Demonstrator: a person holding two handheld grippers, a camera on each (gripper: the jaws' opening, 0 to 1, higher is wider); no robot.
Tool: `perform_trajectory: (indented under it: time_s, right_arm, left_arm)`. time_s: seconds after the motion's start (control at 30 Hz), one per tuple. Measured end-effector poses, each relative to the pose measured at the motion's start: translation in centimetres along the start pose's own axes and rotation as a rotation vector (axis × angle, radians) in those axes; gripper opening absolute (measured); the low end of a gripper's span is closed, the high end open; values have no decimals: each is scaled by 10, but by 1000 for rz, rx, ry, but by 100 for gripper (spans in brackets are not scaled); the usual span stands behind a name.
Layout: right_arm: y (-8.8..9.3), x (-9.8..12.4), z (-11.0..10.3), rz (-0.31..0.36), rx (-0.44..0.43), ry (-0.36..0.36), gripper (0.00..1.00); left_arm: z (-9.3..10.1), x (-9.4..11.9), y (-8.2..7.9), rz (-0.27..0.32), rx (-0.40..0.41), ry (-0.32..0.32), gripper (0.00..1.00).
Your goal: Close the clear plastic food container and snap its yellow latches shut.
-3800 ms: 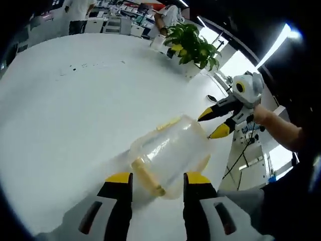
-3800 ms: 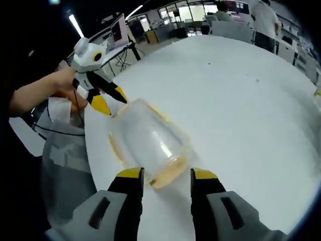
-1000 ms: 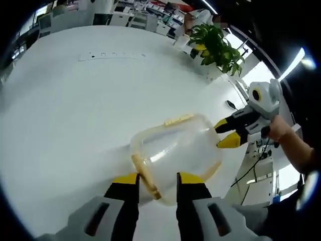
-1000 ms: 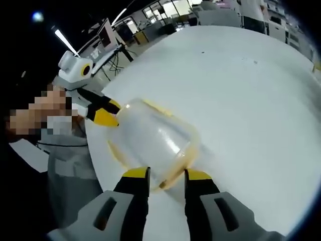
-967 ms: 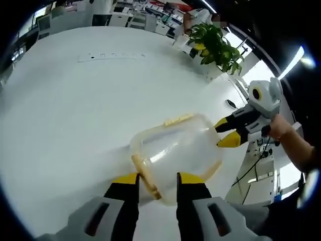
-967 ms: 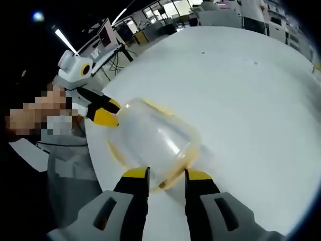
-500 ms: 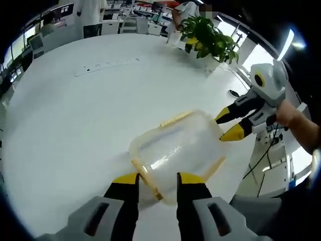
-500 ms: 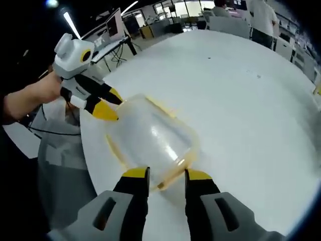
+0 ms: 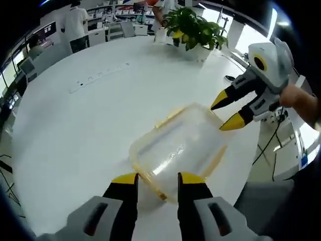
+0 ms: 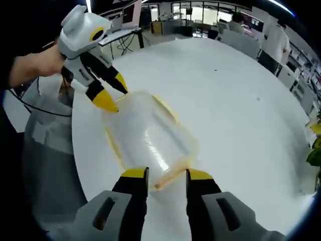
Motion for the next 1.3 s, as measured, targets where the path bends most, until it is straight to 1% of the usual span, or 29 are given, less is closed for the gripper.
perform_trajectory:
  time_s: [0.07,0.13,0.23,0.33,0.37,0.4,0.47,0.53,0.6,0.67,0.7,0.77,0.8,0.87,0.9,0.93,1.03,1.2,1.3]
  right_arm:
    - [0,0,2,0,-4,-5,27]
    - [0,0,3,-2,-2,-19,27]
    - [0,0,5,7,53,-36,28]
    - [-1,1,7,14,100,-32,28]
    - [-1,1,7,19,104,-36,28]
    - [-3,1,6,29,105,-41,29]
    - [-7,0,2,66,109,-80,31]
    - [-10,-1,0,69,132,-86,33]
    - [-14,-3,-3,75,170,-96,34]
    - [-17,-4,-5,90,175,-114,37]
    - [-21,-5,-7,108,182,-132,40]
    - [-24,-6,-8,121,193,-145,40]
    - [-27,-7,-8,128,194,-149,40]
    - [-31,-8,-10,143,200,-163,42]
    - [-32,-9,-10,144,203,-166,44]
    - [-33,-11,-10,144,209,-168,44]
    - [-36,-13,-10,139,238,-170,44]
    - [-44,-14,-13,158,257,-182,44]
    - [-46,-16,-13,150,268,-184,44]
  left_arm:
    - [-1,0,0,-4,-9,6,24]
    - [-2,1,-1,-16,-52,12,24]
    - [-1,2,-2,-27,-122,19,24]
    - [1,5,-4,-21,-236,22,22]
    - [2,5,-4,-20,-250,21,22]
    - [5,5,-6,-8,-285,35,22]
    - [9,5,-7,8,-309,36,24]
    - [15,4,-9,17,-352,59,23]
    - [18,3,-10,28,-365,60,23]
    - [20,0,-12,28,-376,70,24]
    - [21,0,-13,28,-375,70,24]
    - [22,-2,-15,32,-388,70,25]
    - [23,-2,-17,41,-396,79,25]
    - [26,-2,-21,52,-407,91,25]
    - [27,-2,-21,54,-413,93,25]
    - [29,-3,-22,56,-445,100,25]
    - [33,-6,-22,44,-489,100,25]
    - [37,-8,-26,52,-504,116,25]
    - [39,-9,-29,60,-504,126,25]
Point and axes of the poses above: the point that each gripper's makers call its tool centre point, and the gripper's own axes: x roughly backward along the fingers, z roughly to its right, y roughly out of its underside, the point moved 8 cm from there along x, roughly backward along the fingers, and after that the axes turned 4 degrees about x, right-handed, at the moved point
